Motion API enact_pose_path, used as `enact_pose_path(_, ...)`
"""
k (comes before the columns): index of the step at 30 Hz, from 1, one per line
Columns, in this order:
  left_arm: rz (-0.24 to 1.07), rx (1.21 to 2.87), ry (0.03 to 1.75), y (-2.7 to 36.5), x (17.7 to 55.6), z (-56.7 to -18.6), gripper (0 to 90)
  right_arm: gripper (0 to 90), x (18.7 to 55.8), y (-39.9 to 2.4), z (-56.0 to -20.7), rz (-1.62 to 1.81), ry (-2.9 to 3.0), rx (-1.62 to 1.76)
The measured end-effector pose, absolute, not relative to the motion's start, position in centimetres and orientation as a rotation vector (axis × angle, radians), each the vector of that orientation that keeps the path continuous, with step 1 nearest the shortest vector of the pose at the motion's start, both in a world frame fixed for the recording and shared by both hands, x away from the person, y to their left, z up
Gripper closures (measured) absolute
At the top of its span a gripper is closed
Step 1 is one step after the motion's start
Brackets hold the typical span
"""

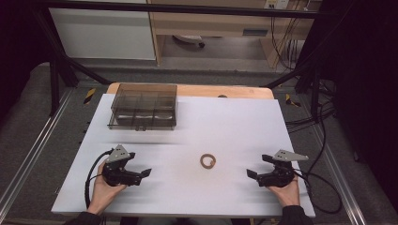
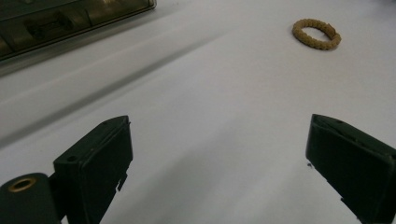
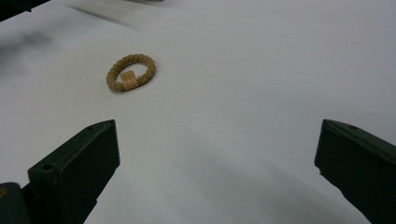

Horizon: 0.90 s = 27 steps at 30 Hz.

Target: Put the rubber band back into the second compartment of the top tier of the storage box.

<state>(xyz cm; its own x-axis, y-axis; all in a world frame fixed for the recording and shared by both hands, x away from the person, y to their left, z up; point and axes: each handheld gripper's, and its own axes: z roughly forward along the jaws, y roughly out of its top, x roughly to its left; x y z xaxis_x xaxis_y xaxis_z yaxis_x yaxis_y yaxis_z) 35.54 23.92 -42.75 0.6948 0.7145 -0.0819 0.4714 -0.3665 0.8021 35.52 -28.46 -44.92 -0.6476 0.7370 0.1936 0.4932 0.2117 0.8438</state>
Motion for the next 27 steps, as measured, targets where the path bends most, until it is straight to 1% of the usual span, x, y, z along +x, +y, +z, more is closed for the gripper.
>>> enact_pose_path(27, 0.307, 2.058, 0.852, 19.4, 36.6, -42.1, 7.1, 0.8, 35.4, -28.4, -44.9, 1.395, 2.246, 1.168)
